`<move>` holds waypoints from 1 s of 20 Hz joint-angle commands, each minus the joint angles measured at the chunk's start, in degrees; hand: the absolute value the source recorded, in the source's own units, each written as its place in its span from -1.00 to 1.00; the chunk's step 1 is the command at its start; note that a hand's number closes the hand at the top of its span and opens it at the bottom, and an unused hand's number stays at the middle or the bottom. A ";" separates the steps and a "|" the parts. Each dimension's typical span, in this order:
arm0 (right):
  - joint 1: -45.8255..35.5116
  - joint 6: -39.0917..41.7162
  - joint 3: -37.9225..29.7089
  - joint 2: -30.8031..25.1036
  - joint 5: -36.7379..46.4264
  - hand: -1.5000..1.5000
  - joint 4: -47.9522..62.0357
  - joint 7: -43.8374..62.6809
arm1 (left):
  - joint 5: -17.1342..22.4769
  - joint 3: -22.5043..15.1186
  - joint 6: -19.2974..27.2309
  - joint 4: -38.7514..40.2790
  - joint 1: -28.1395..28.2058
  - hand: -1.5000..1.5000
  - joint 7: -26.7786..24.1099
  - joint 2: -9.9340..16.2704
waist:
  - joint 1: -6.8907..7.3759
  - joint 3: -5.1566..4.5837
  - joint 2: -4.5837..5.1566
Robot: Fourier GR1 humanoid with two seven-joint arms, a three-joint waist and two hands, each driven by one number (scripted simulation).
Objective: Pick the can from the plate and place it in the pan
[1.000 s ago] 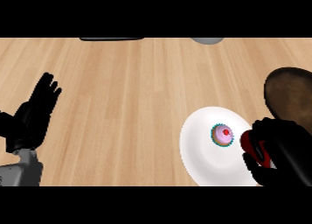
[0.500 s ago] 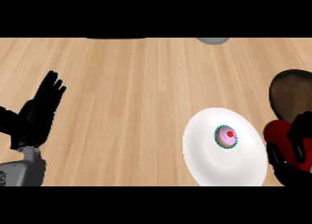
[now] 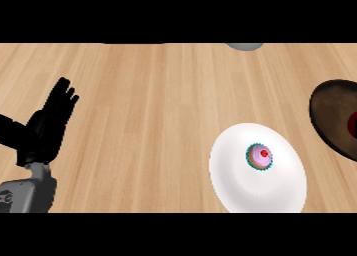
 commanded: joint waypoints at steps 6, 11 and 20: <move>-5.64 -11.42 -15.66 -12.14 -7.09 1.00 29.10 -15.10 | -0.57 -1.25 0.09 -3.72 3.66 0.00 0.29 -1.24 | 0.81 0.06 0.11; -6.71 -20.52 -13.75 -13.31 -7.38 1.00 44.86 -26.02 | 0.57 1.32 -1.68 1.35 -0.19 0.00 -0.56 0.70 | 0.58 0.03 0.19; -16.80 -35.52 -11.28 -16.15 -3.89 1.00 77.34 -39.15 | -0.29 -1.72 -1.41 -5.52 4.34 0.00 2.07 -0.92 | 2.29 0.12 0.44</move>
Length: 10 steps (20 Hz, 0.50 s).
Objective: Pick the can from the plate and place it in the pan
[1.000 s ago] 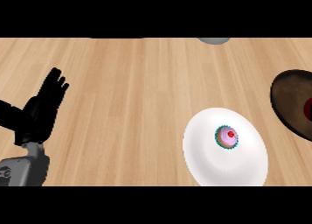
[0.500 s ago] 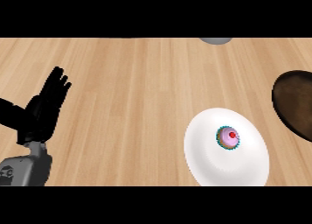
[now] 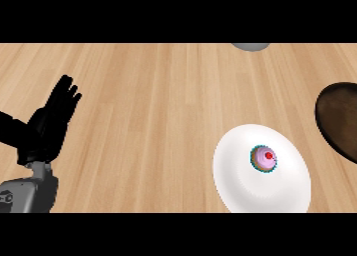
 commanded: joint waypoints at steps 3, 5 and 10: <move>-2.49 -9.42 2.68 -1.20 5.19 1.00 17.26 -3.91 | 1.89 1.70 -2.43 0.69 1.00 0.00 -1.03 1.25 | -0.01 -0.02 0.07; -6.86 -5.82 -1.16 -1.14 1.83 1.00 22.08 2.30 | -1.28 -0.39 0.15 1.96 0.18 0.00 -2.95 -0.90 | 0.33 0.02 0.29; -8.28 -3.63 -1.47 -5.93 1.90 -1.00 33.35 -1.53 | -0.66 -1.55 0.18 -1.63 1.59 0.00 0.35 -1.62 | 0.52 0.08 0.22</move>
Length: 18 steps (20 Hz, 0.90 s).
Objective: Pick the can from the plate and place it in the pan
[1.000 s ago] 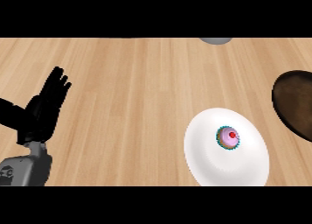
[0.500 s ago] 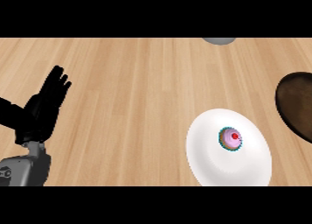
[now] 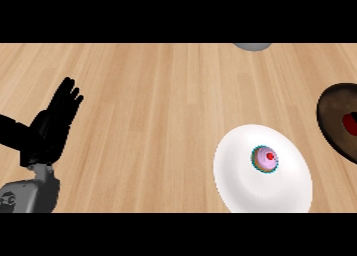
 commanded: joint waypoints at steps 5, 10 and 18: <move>-1.69 -2.45 -4.14 -1.76 -4.62 -1.00 12.67 -10.66 | -1.74 -1.00 2.01 0.74 -0.90 0.00 -0.50 -1.86 | 0.04 0.16 0.30; -5.07 8.40 -12.25 -6.95 -14.33 -1.00 13.27 -12.48 | -1.31 -0.85 1.69 -0.58 0.11 0.00 0.21 -1.63 | -0.59 0.12 -0.15; 3.13 28.25 -20.33 -17.63 -23.56 -1.00 19.49 -18.04 | -1.28 -0.58 1.54 -0.59 -0.04 0.00 0.99 -1.24 | -1.54 0.16 -0.16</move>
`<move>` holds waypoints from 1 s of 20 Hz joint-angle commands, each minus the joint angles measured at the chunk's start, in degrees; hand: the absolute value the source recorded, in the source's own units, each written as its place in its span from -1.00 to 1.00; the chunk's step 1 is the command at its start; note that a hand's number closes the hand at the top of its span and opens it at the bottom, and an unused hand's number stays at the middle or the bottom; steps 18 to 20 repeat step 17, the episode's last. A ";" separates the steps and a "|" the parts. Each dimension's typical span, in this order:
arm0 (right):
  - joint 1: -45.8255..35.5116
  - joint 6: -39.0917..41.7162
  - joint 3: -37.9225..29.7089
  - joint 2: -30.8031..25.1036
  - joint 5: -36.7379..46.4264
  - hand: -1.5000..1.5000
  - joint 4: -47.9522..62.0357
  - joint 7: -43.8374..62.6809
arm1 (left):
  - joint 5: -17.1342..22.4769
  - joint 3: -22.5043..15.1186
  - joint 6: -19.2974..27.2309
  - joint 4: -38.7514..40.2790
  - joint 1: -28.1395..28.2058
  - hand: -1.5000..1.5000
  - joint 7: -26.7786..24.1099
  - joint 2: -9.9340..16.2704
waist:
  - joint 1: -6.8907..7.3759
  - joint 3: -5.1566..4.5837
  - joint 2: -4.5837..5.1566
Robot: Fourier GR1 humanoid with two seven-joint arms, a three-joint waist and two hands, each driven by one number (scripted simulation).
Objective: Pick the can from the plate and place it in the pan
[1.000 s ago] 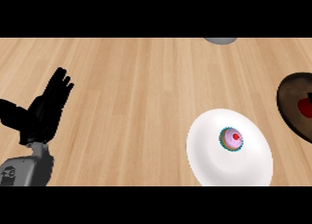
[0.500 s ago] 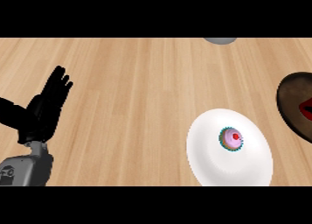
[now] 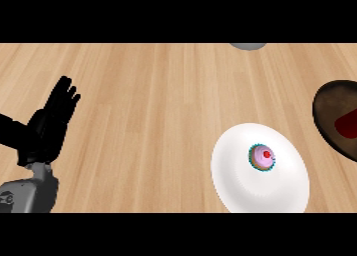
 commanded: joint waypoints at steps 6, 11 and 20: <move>10.95 25.07 -5.56 -10.35 -7.51 -1.00 4.16 -9.19 | 1.31 1.25 -0.63 -1.27 1.53 0.00 0.62 0.61 | -1.43 0.15 -0.27; 15.11 24.25 -4.62 -8.24 -8.20 -1.00 1.90 -12.82 | 0.40 0.98 -0.58 -0.06 1.78 0.00 -0.60 0.51 | -1.03 0.19 -0.15; 17.72 22.87 -3.62 -8.81 -9.34 -1.00 0.29 -12.17 | -0.38 -0.44 -0.03 -2.05 1.81 0.00 0.82 -0.18 | -0.32 0.17 -0.28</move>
